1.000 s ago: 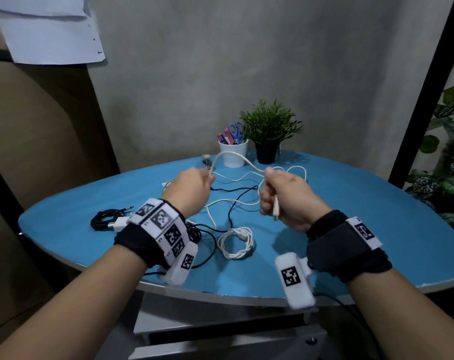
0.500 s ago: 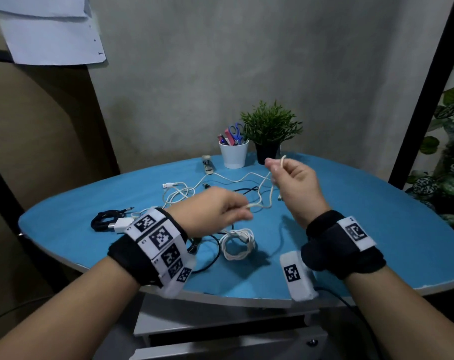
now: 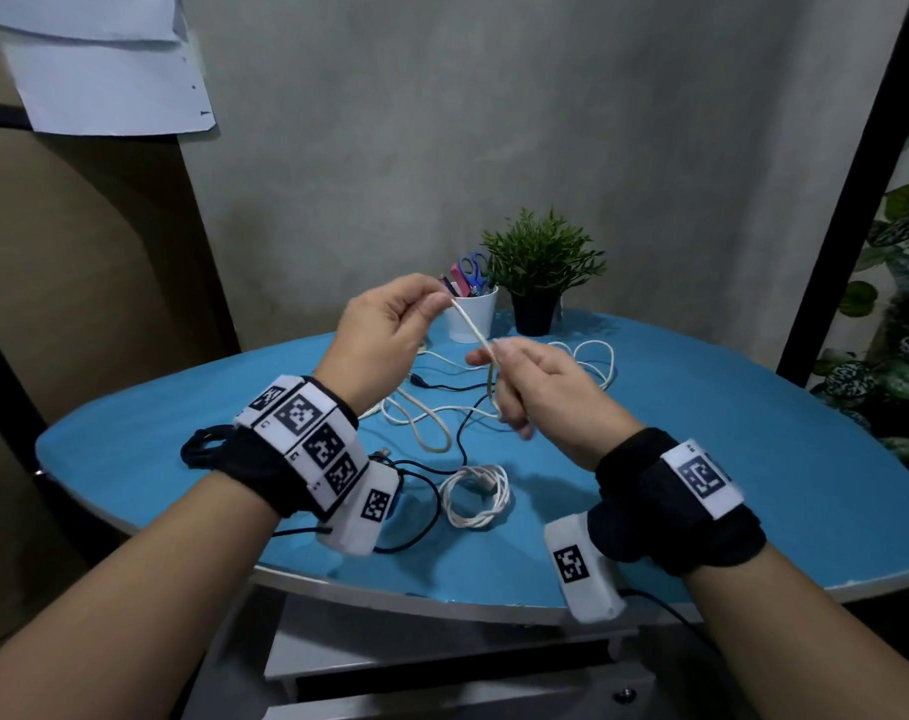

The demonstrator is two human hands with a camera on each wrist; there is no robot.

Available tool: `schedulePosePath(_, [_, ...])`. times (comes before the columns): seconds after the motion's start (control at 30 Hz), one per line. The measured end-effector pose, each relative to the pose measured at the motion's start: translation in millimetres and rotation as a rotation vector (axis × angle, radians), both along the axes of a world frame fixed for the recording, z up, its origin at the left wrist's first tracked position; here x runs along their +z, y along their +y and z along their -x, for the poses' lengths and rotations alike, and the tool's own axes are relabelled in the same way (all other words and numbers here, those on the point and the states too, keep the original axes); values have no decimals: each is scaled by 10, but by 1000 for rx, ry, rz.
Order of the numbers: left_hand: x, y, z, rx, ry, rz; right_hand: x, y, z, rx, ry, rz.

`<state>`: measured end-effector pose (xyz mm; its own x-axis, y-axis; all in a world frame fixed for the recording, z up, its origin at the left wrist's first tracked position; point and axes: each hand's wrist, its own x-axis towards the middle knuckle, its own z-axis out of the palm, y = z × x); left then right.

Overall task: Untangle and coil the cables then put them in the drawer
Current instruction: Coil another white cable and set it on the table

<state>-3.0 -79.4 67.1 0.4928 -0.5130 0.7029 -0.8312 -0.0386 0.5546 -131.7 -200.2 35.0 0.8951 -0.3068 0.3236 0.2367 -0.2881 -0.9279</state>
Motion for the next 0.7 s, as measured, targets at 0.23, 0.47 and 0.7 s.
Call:
schedulePosePath(0.23, [-235,-85,-10,32,168,-356,84,29,24,84,-81,-334])
schedulePosePath(0.47, [-456,-43,125,11,57,-853,176,-125,54,-49,-411,-843])
schedulePosePath(0.7, [-321,94,353,-263,-72,-963,106,-273,-40,-371,-466,-732])
